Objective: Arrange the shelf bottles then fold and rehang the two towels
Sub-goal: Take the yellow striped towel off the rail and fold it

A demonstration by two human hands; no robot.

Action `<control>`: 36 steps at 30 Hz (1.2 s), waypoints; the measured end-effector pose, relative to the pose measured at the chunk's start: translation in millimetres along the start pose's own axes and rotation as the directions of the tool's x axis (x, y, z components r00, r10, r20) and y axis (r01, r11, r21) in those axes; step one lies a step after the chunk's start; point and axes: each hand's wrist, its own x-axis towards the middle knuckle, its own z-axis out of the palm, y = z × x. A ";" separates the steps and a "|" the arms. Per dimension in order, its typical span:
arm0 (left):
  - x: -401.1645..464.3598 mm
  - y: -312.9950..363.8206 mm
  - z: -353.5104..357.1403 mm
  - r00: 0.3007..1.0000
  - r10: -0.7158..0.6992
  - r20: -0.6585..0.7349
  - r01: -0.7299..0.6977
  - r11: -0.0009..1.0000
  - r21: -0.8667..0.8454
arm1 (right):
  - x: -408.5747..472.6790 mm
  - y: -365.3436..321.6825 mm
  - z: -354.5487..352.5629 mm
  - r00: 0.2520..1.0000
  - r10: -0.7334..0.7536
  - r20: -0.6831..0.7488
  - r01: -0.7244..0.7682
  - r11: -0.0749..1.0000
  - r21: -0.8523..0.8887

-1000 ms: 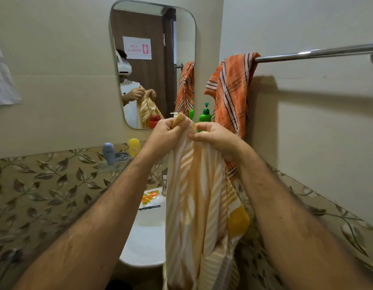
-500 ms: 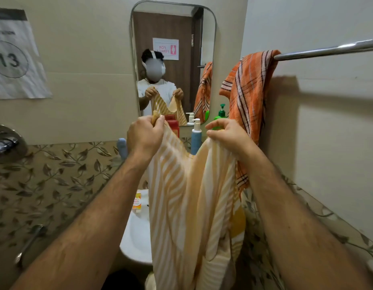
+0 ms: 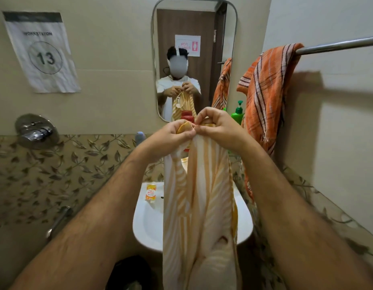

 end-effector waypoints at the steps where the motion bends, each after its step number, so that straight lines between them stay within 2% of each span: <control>1: -1.6 0.0 -0.3 1.000 -0.011 0.007 0.011 0.999 0.043 | -2.0 1.3 0.7 1.000 0.007 -0.006 -0.007 1.000 0.015; 5: -5.1 0.2 1.9 0.998 -0.047 -0.036 0.055 0.959 0.277 | -11.1 6.1 3.9 0.997 0.080 0.021 -0.082 0.990 0.115; 10: -5.4 1.4 -9.1 0.951 0.177 -0.255 0.027 0.771 0.636 | -23.8 19.8 9.6 0.943 0.307 0.128 -0.327 0.924 0.198; 12: -5.6 -2.0 -18.1 0.912 0.233 -0.337 0.056 0.744 0.666 | -30.3 28.2 9.8 0.919 0.375 0.118 -0.392 0.901 0.187; 14: -6.9 -6.7 -25.6 0.894 0.236 -0.380 0.101 0.722 0.685 | -35.0 34.4 10.2 0.921 0.385 0.061 -0.389 0.912 0.126; 17: -9.5 -8.5 -33.0 0.877 0.250 -0.411 0.117 0.718 0.687 | -34.3 37.4 12.2 0.914 0.403 -0.053 -0.406 0.910 -0.084; 19: -11.9 -4.7 -36.5 0.834 0.312 -0.456 0.107 0.718 0.687 | -31.7 41.6 16.0 0.898 0.415 -0.144 -0.439 0.868 -0.234; 21: -13.9 0.6 -39.5 0.798 0.366 -0.478 0.101 0.702 0.705 | -31.6 48.2 19.3 0.879 0.378 -0.289 -0.463 0.820 -0.336; 24: -16.7 3.7 -44.1 0.801 0.357 -0.481 0.108 0.704 0.702 | -31.9 52.1 22.8 0.853 0.254 -0.457 -0.463 0.772 -0.436; 28: -22.5 2.5 -49.9 0.752 0.380 -0.539 0.155 0.692 0.705 | -34.1 52.4 27.0 0.838 0.305 -0.453 -0.519 0.701 -0.489; 32: -28.2 5.0 -54.8 0.661 0.422 -0.620 0.185 0.710 0.680 | -43.8 74.1 38.0 0.798 0.409 -0.442 -0.571 0.746 -0.343; 34: -28.6 3.4 -59.5 0.665 0.375 -0.646 0.219 0.729 0.648 | -46.3 76.1 39.9 0.803 0.495 -0.333 -0.538 0.841 -0.049; 36: -28.5 -3.1 -62.6 0.681 0.297 -0.669 0.276 0.742 0.611 | -47.3 68.8 39.0 0.843 0.513 -0.163 -0.465 0.846 0.260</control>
